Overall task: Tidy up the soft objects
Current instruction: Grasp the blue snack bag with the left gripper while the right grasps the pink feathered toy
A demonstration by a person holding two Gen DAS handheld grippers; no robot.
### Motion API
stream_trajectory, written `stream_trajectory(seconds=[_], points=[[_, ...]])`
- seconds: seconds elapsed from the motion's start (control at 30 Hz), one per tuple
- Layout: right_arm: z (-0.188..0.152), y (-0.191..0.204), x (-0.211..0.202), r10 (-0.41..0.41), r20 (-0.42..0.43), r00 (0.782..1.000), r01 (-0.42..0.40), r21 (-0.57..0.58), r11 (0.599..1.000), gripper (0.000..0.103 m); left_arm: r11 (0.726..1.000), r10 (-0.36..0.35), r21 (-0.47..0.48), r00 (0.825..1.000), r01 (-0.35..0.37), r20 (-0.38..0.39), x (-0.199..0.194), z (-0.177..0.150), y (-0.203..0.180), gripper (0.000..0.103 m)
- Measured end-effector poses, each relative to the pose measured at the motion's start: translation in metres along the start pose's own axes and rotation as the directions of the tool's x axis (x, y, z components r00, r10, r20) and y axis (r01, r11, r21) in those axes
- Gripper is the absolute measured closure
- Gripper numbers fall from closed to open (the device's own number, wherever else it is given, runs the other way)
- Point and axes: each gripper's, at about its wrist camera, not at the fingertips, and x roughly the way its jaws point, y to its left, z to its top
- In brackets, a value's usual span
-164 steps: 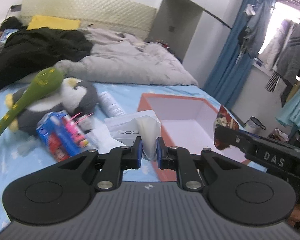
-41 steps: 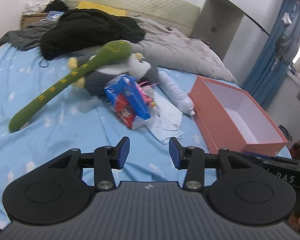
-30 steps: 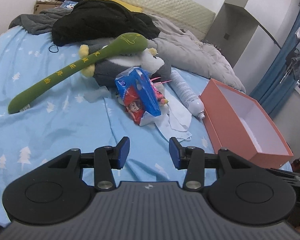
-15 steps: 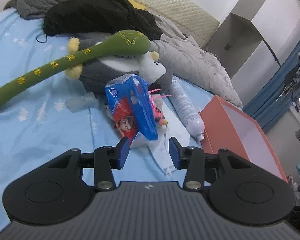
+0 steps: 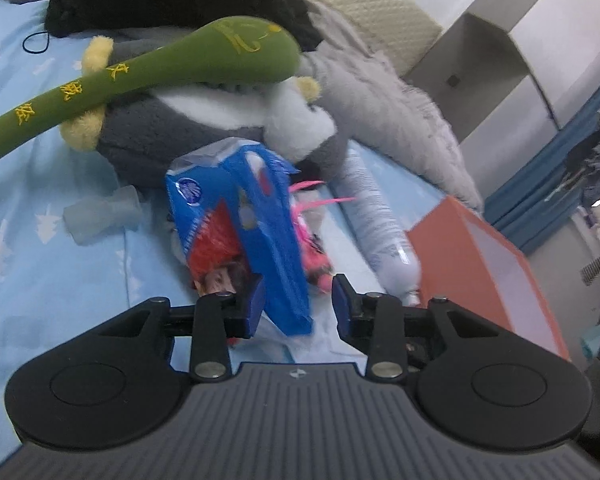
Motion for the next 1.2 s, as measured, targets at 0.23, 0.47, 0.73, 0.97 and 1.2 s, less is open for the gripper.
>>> stream_trajectory(seconds=[0.23,0.47,0.73,0.97,1.2], points=[[0.003,0.001,0.03,0.019,-0.014,1.0,-0.019,-0.031,0.999,0.056,0.999,0.029,-0.04,0.999,-0.03,-0.038,0.029,0.01,0.012,0.066],[0.009,0.007,0.045,0.025,-0.013,1.0,-0.026,-0.089,0.996,0.059,0.998,0.03,-0.052,0.998,-0.033,-0.049,0.039,0.014,0.019,0.087],[0.008,0.014,0.047,0.049,-0.002,0.999,-0.049,-0.134,0.99,0.073,0.997,0.017,-0.076,0.999,-0.02,-0.036,0.034,0.012,0.022,0.096],[0.009,0.015,0.026,0.032,0.012,0.999,-0.03,-0.143,0.989,0.075,0.999,0.02,-0.036,1.0,-0.021,-0.006,0.01,0.012,0.013,0.101],[-0.001,0.016,-0.007,-0.003,0.022,1.0,0.005,-0.123,0.992,0.075,0.999,0.009,-0.041,1.0,-0.009,-0.005,-0.012,0.004,0.012,0.102]])
